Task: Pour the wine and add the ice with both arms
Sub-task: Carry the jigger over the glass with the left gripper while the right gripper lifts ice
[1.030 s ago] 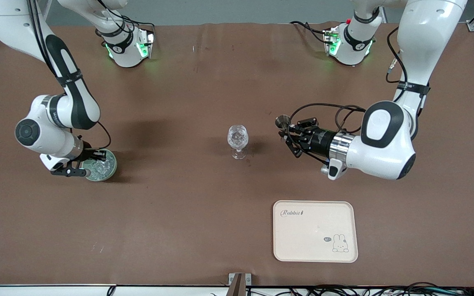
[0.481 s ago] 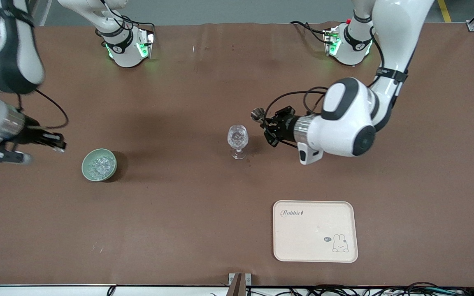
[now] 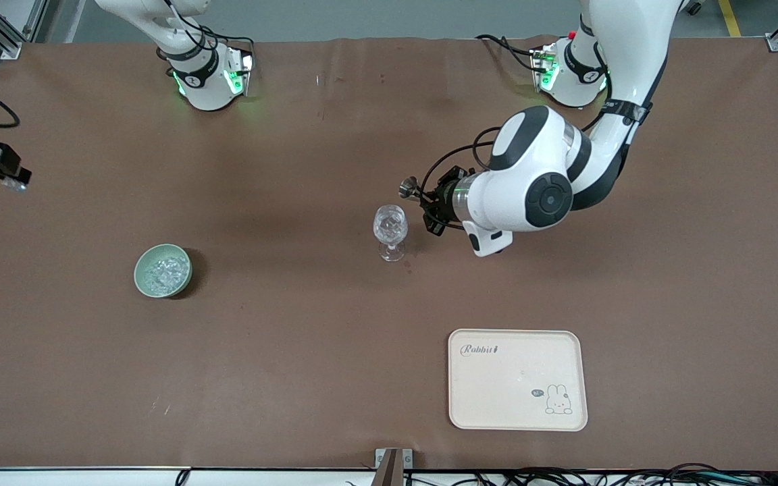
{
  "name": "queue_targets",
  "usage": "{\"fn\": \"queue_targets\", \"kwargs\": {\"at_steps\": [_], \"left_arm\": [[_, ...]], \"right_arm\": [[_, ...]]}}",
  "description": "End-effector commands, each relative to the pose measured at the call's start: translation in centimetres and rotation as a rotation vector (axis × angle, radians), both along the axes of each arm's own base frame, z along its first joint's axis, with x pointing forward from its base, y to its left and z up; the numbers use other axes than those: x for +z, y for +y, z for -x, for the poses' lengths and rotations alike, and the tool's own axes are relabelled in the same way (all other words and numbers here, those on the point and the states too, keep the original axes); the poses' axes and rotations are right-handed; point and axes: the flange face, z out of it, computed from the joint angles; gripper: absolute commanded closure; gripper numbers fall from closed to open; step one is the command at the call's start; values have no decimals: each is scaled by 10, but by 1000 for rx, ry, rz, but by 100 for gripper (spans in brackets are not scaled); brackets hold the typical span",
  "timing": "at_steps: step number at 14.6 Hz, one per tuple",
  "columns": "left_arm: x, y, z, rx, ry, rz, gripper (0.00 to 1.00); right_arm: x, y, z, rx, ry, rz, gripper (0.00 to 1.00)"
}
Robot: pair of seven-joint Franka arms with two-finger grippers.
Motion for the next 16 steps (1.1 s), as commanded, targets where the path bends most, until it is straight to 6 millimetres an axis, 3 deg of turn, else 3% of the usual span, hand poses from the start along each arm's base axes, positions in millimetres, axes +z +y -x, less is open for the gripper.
{"fn": "queue_targets", "kwargs": {"at_steps": [1,11,16], "left_arm": [[8,-19,12,9,-24,-44,100],[7,-33,1,134,-99,-166,100],[4,-48,9,145,-148,-245,100]], "right_arm": [[14,1,5,1,8,9,100],[16,-1,4,29,-13,32,100],[16,-2,4,30,-11,34,100]]}}
